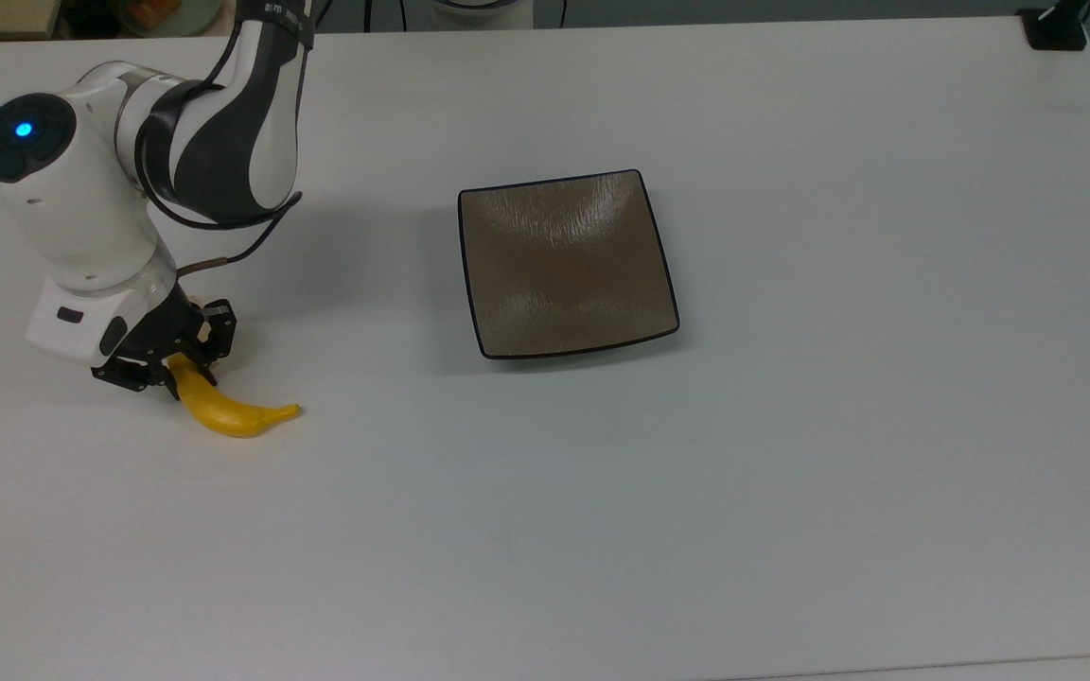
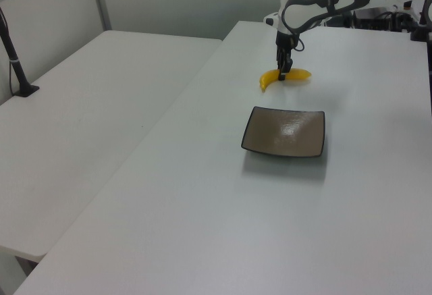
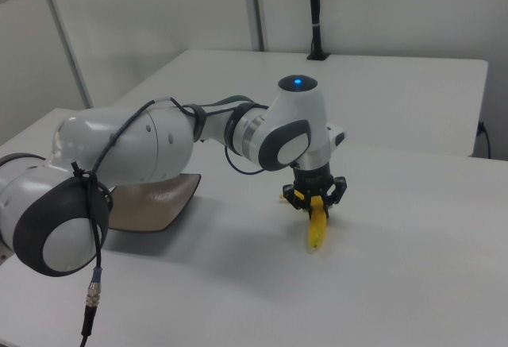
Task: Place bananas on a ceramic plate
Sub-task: 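Lower the gripper and close it around the banana's middle, then lift the banana and carry it over the brown square plate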
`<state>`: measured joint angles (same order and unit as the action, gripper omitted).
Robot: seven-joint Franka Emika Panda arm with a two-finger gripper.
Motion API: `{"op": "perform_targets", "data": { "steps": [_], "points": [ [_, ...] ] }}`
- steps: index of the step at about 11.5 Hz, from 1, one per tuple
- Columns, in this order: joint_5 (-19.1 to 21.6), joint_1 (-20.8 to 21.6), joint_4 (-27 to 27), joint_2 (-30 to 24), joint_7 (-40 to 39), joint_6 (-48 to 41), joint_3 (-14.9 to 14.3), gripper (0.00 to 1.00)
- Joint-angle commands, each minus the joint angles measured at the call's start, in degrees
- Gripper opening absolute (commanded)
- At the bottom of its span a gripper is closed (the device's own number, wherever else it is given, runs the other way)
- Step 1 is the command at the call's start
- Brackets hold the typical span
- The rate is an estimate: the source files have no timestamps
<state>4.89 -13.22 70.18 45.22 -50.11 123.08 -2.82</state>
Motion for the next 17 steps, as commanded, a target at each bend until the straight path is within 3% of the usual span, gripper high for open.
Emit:
{"op": "perform_targets", "data": {
  "steps": [1,6,9,13,17],
  "points": [
    [-0.67,0.47,2.06,-5.13,0.72,-2.83,0.01,0.00],
    [0.30,2.75,8.73,-19.87,0.37,-13.37,0.01,0.00],
    [0.47,5.39,9.36,-27.53,0.02,-23.47,0.09,0.00],
    [1.70,11.00,9.62,-30.72,0.10,-36.75,0.36,0.00],
    [5.74,14.09,12.07,-29.84,1.94,-41.69,0.36,0.00]
  ]
}}
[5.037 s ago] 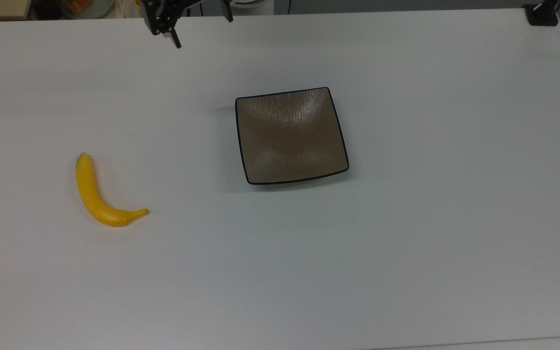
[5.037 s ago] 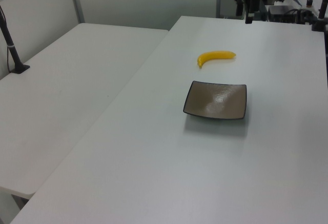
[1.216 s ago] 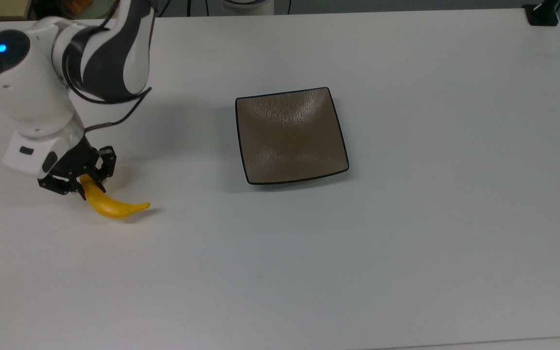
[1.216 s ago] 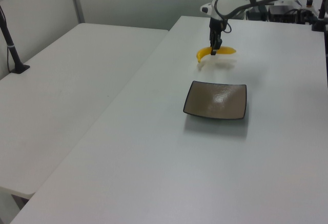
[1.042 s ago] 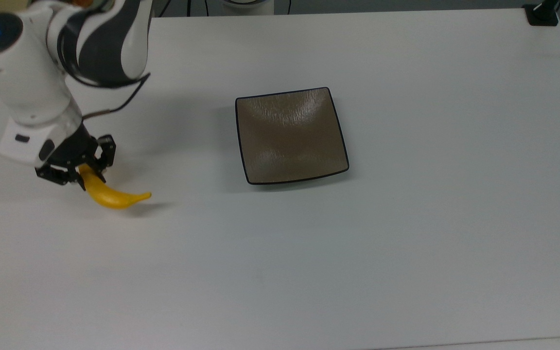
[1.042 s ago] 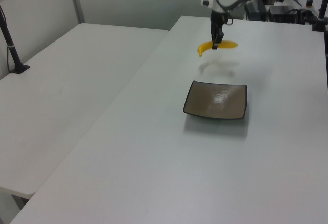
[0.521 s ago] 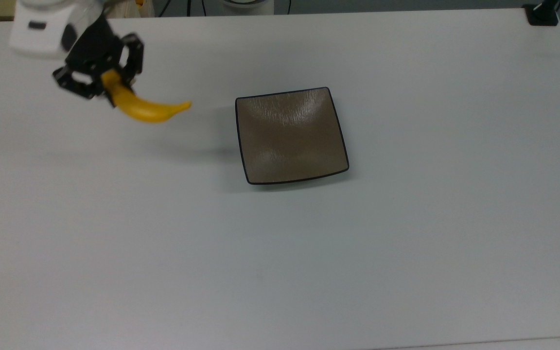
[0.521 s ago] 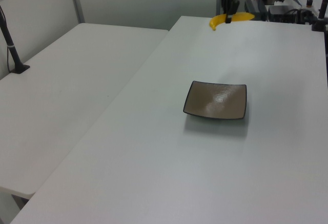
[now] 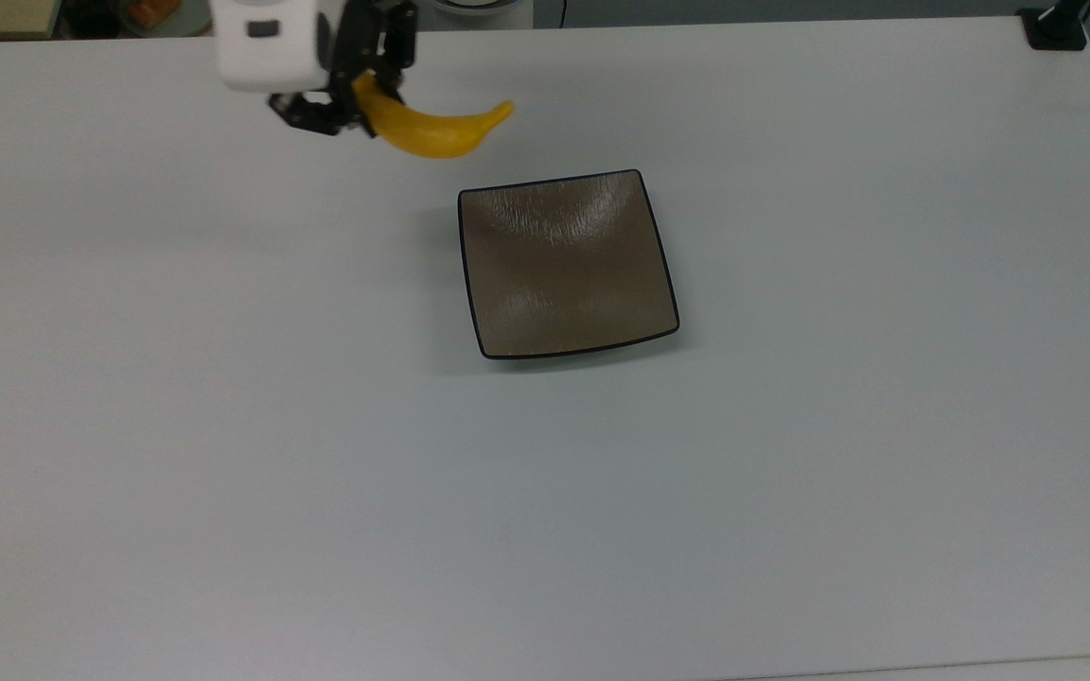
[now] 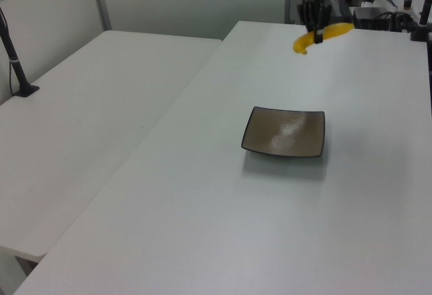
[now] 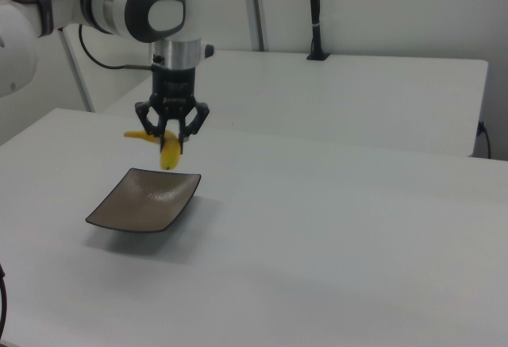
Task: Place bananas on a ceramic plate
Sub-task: 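Lift the banana and carry it over the brown square plate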
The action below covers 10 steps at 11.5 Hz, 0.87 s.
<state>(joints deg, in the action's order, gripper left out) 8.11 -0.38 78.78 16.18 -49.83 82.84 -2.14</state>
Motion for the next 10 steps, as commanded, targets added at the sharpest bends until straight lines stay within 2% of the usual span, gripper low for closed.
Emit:
{"op": "perform_targets", "data": {
  "steps": [1,3,6,10],
  "points": [
    [2.87,2.39,4.70,-0.28,3.14,-1.37,-0.32,0.00],
    [3.22,4.68,6.90,1.38,4.73,-0.85,-0.32,0.00],
    [5.42,5.04,7.17,4.11,6.67,-0.14,-0.32,0.00],
    [5.51,6.80,10.59,6.67,9.92,8.01,-0.06,0.00]
  ]
}}
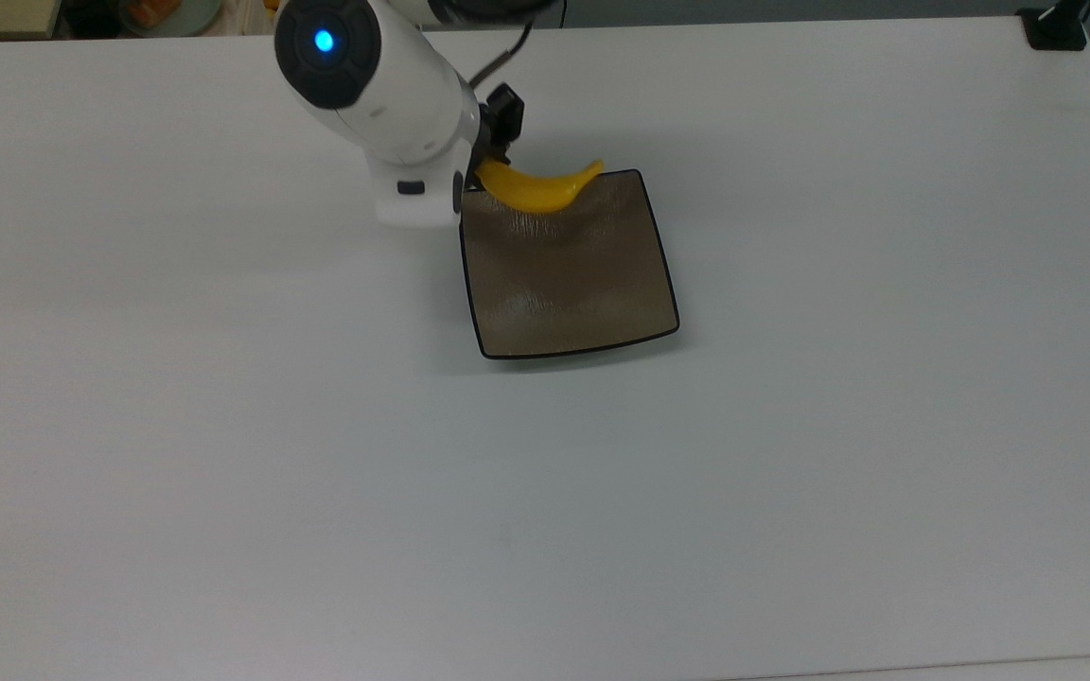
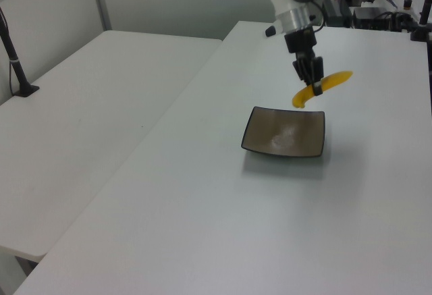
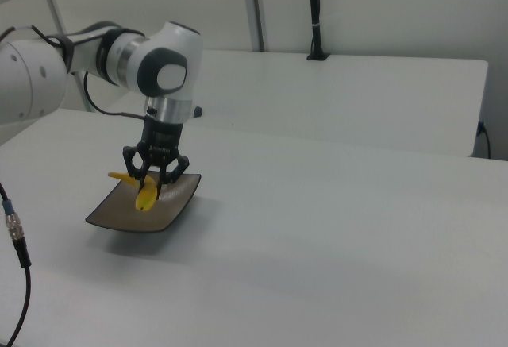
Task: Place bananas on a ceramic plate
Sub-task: 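Lower the banana onto the plate and open the gripper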
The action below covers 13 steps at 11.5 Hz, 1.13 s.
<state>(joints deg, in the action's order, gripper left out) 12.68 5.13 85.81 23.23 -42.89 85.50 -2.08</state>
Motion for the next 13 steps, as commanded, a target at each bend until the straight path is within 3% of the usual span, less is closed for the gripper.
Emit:
{"op": "perform_targets", "data": {
  "steps": [1,6,8,10,12,13],
  "points": [
    [0.94,1.72,3.84,0.40,3.24,6.33,-0.12,0.00],
    [1.03,2.69,3.84,2.87,4.56,11.25,0.67,0.05],
    [1.12,2.69,3.84,3.13,4.48,11.53,0.68,0.21],
    [1.73,2.69,3.84,3.13,4.48,11.53,0.68,0.43],
    [2.08,2.60,3.75,3.05,4.48,11.53,0.68,0.95],
    [2.08,2.60,3.66,2.78,4.39,11.18,0.68,1.00]
  ]
}}
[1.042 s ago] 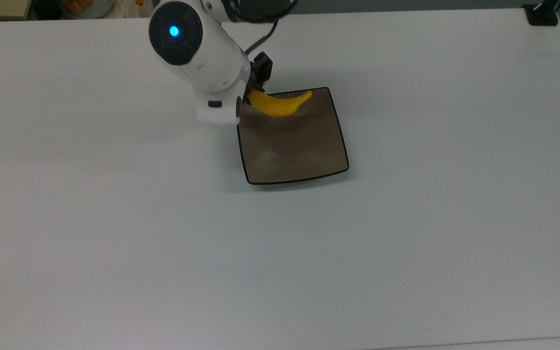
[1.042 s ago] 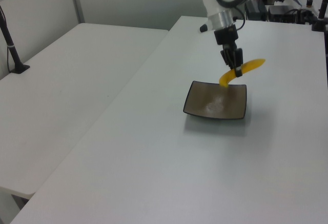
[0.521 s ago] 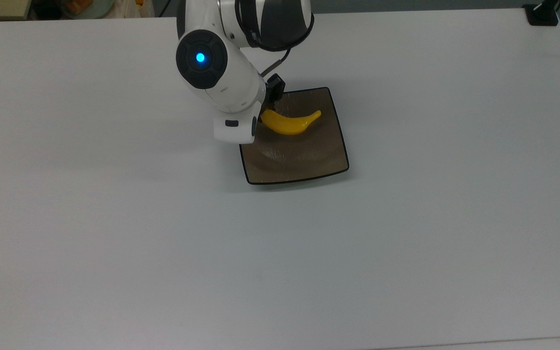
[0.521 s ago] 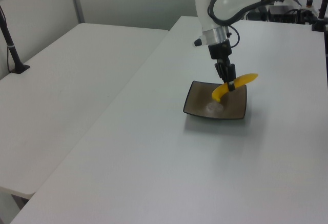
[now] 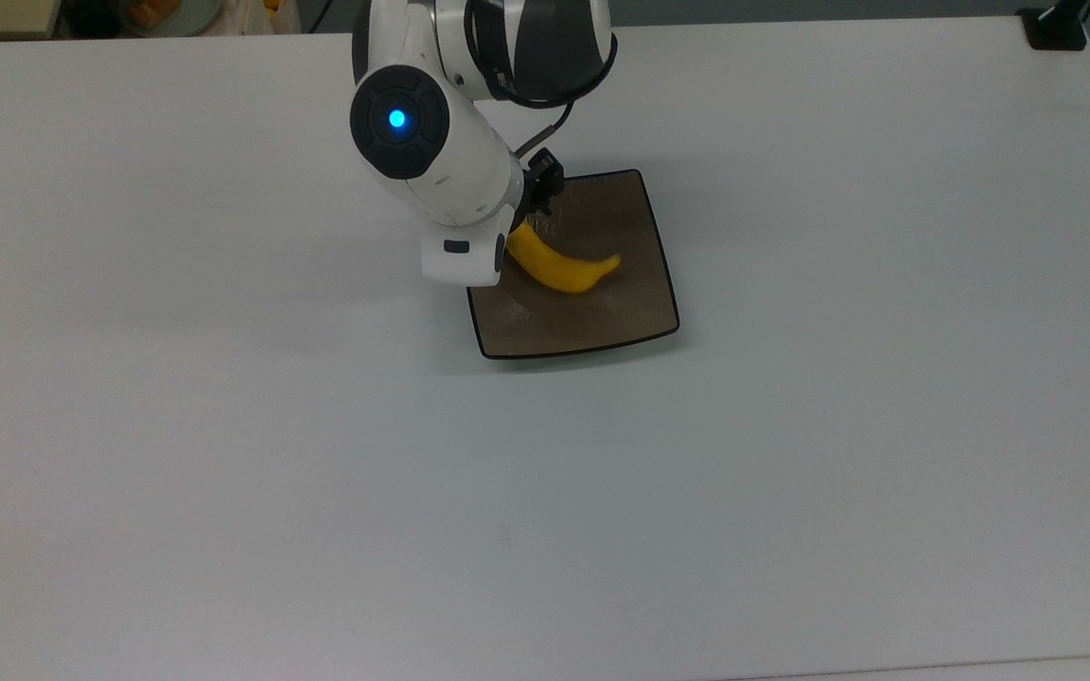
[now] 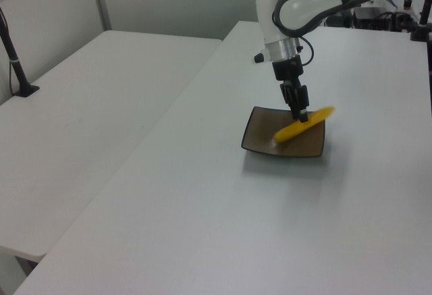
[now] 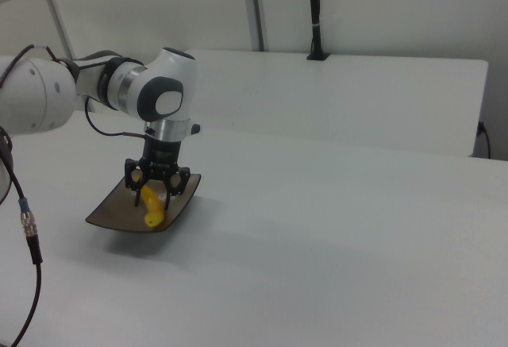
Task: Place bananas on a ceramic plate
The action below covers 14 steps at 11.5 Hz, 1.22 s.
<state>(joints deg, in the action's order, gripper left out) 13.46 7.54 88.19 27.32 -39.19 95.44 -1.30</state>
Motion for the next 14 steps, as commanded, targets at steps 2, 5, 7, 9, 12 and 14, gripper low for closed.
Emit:
{"op": "perform_targets", "data": {
  "steps": [2,5,7,9,12,14],
  "points": [
    [1.31,0.10,0.93,-2.27,0.95,0.72,-0.11,1.00],
    [1.13,-0.34,0.75,-6.04,2.96,-0.34,-0.19,1.00],
    [-0.01,-0.60,0.58,-9.72,15.82,-0.60,-0.28,1.00],
    [-1.23,-0.60,0.66,-12.54,23.16,-0.69,-0.72,1.00],
    [-4.39,-0.86,0.58,-19.74,36.60,-5.25,-2.39,1.00],
    [-7.29,-0.86,0.49,-24.40,41.97,-6.75,-2.83,1.00]
  ]
}}
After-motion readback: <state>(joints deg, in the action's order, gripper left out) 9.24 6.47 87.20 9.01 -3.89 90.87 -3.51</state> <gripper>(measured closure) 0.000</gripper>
